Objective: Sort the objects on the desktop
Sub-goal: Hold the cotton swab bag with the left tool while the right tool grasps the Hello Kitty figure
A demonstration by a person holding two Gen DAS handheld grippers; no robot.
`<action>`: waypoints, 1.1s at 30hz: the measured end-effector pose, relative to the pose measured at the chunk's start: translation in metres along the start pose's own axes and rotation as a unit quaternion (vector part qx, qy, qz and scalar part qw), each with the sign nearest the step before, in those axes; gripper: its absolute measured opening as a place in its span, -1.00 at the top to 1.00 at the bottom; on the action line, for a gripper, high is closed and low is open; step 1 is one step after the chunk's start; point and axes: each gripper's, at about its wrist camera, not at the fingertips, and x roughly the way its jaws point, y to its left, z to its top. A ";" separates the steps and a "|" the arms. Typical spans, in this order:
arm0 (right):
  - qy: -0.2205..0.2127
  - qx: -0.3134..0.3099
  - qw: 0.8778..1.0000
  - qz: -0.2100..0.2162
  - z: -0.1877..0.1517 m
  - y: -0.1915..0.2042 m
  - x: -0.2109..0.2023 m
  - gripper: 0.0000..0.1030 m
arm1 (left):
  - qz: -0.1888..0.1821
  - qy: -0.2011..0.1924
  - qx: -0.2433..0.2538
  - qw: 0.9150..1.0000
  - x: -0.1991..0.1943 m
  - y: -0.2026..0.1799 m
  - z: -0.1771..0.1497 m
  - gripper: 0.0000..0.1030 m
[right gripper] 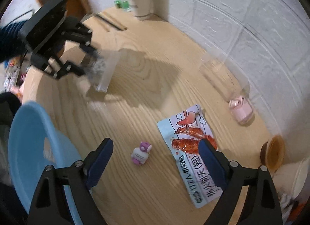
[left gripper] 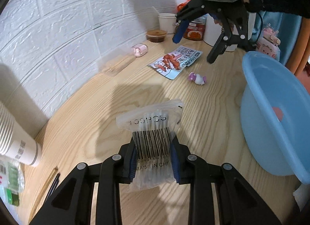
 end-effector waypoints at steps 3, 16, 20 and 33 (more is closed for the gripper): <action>0.009 -0.066 0.998 0.003 -0.002 0.005 -0.004 -0.78 | 0.004 -0.001 -0.002 1.000 -0.004 -0.003 -0.001 0.46; 0.057 -0.240 0.967 0.055 -0.006 0.029 0.036 -0.78 | 0.057 0.006 -0.061 0.996 -0.019 -0.020 -0.011 0.46; 0.078 -0.269 0.958 0.066 -0.010 0.030 0.051 -0.60 | 0.075 0.010 -0.080 0.994 -0.023 -0.026 -0.013 0.46; 0.105 -0.342 0.927 0.108 -0.038 0.044 0.063 -0.31 | 0.104 0.016 -0.124 0.987 -0.023 -0.044 -0.015 0.46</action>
